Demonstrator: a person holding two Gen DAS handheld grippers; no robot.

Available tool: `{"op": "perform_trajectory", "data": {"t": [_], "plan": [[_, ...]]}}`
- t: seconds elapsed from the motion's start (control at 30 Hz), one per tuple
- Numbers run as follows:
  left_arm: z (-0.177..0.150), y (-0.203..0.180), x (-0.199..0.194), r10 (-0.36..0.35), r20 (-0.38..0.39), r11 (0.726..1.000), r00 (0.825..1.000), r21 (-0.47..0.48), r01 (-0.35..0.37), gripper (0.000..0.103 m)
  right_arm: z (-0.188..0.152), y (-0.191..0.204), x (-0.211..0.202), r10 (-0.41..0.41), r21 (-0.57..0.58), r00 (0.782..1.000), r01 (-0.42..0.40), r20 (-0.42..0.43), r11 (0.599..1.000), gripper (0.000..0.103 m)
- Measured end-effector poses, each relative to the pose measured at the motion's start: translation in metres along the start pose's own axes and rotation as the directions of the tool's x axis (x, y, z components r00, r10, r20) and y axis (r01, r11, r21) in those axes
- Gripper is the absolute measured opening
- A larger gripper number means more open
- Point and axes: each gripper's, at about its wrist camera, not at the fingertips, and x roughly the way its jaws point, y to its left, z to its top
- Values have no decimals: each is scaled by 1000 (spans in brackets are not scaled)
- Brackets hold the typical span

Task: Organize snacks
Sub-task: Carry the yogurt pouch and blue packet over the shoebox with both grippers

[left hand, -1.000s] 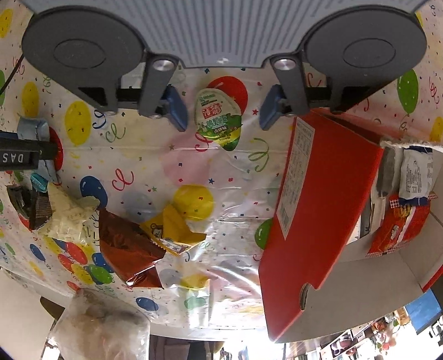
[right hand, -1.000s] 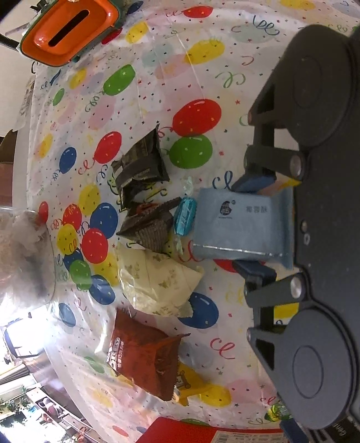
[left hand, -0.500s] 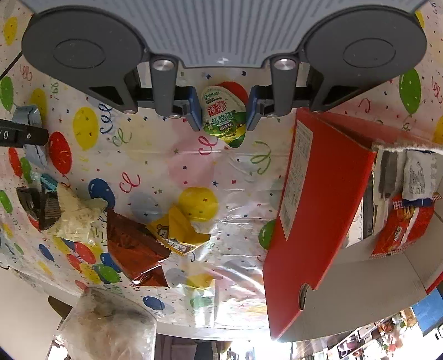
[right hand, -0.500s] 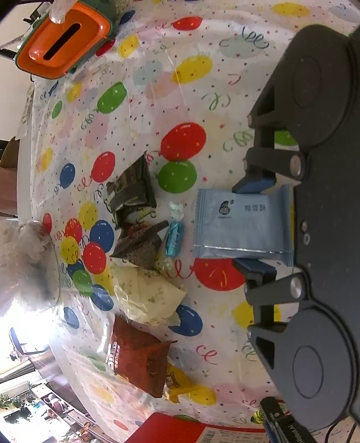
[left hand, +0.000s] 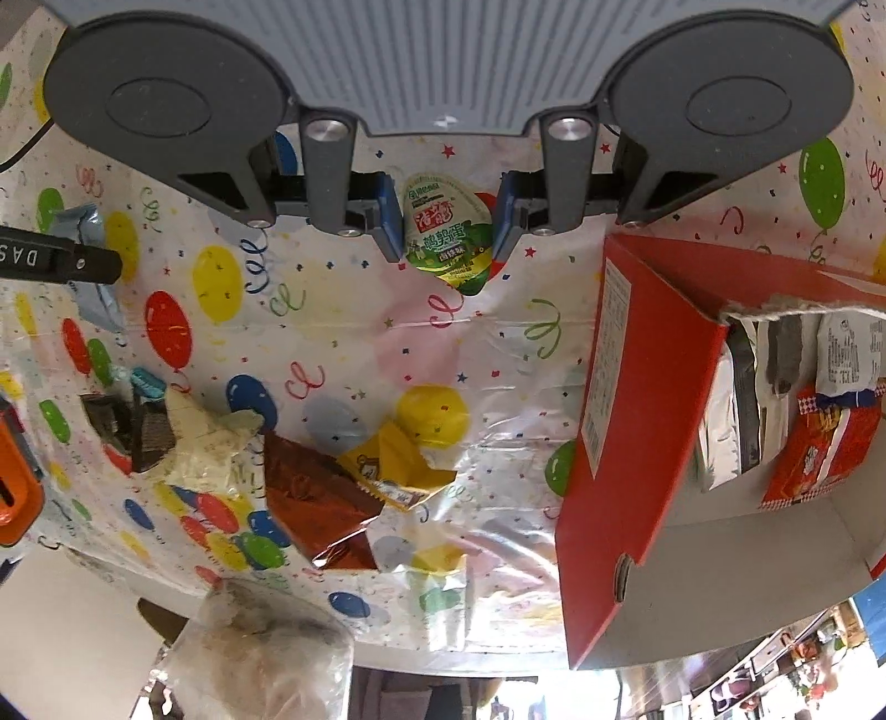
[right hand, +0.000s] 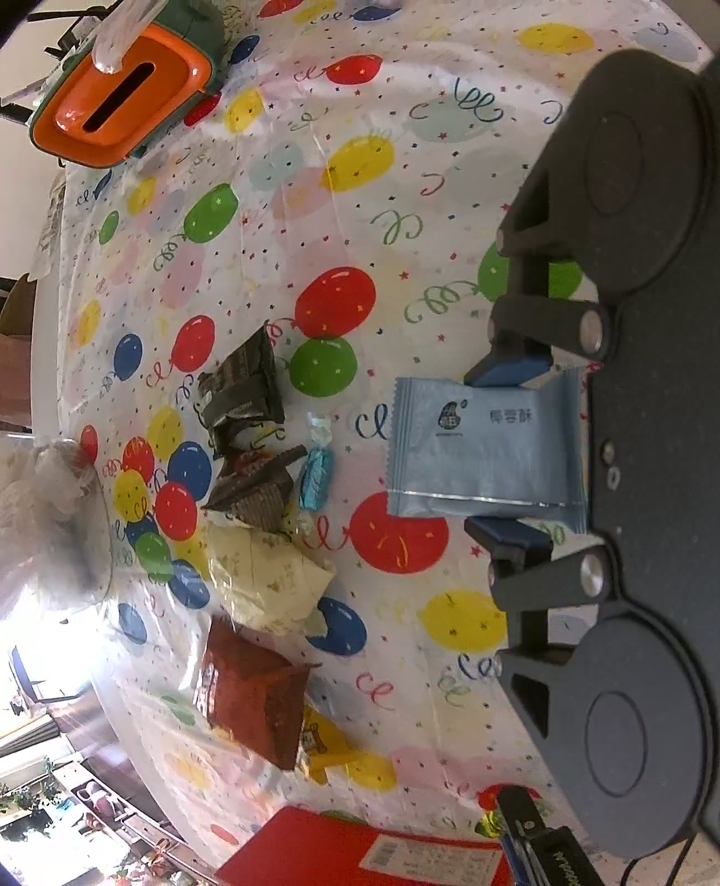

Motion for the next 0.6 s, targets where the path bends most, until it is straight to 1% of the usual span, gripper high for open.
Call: {"op": "perform_trajectory", "data": {"t": [0.4,0.6], "plan": [[11,8,-41,-97,4,991,995,92,97,33,-6,21,-35,52,-28,999,-52,0,998,47],[11,18,-51,-127,-52,982,991,137,133,33,-11,34,-43,54,-23,998,-54,-26,998,47]]}}
